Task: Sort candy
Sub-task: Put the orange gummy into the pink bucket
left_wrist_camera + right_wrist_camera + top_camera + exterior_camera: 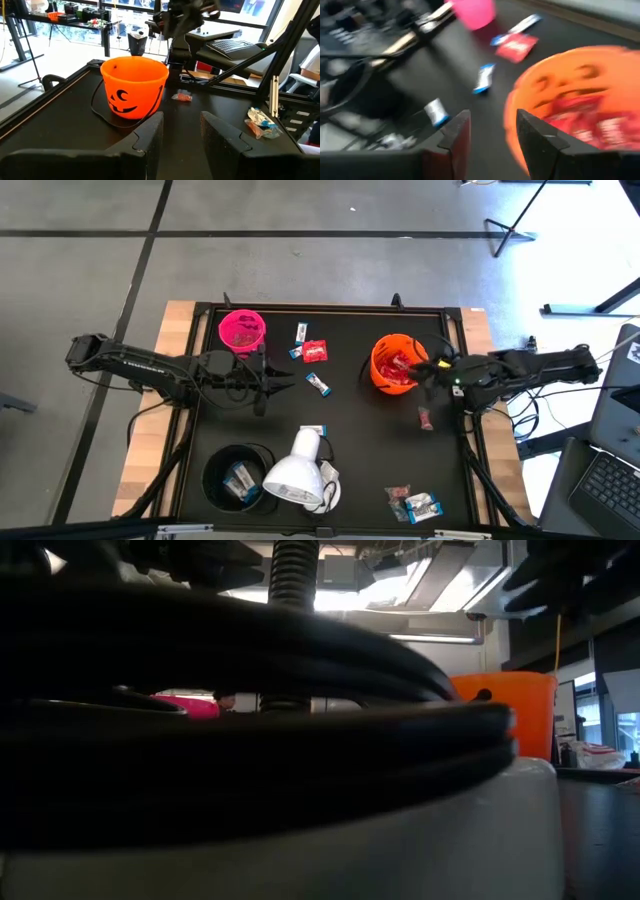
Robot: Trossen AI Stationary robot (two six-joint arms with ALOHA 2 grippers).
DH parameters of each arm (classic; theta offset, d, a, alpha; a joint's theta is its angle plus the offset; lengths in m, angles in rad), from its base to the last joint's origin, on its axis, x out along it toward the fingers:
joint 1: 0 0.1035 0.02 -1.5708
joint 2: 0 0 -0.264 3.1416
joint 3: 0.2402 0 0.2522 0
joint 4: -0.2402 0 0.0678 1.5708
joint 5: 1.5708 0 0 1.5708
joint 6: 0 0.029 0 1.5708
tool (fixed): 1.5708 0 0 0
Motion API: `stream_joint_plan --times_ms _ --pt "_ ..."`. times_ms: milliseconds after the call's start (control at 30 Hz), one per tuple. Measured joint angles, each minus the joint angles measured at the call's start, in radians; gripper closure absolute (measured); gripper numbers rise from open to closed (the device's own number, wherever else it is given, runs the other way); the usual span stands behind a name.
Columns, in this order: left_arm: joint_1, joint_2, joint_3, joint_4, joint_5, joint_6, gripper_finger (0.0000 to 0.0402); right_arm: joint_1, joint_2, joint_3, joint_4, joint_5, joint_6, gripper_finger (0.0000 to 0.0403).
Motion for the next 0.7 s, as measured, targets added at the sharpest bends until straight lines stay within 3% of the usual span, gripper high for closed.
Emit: stream_joint_plan --times_ms 100,333,500,700 --pt "0.000 0.000 0.000 -0.004 0.000 0.000 0.0279 0.042 0.030 0.010 -0.004 -0.077 0.045 0.0263" --pt "-0.010 0.000 0.000 -0.021 0.018 -0.007 0.0279 0.197 0.178 0.007 -0.150 -0.124 0.190 0.0285" --pt "-0.028 0.000 0.000 -0.021 0.019 -0.007 0.0279 0.332 0.266 0.007 -0.103 -0.199 0.270 0.0286" --pt "-0.038 0.000 0.000 -0.020 -0.013 -0.007 0.0279 0.506 0.321 0.007 -0.102 -0.188 0.431 0.0286"
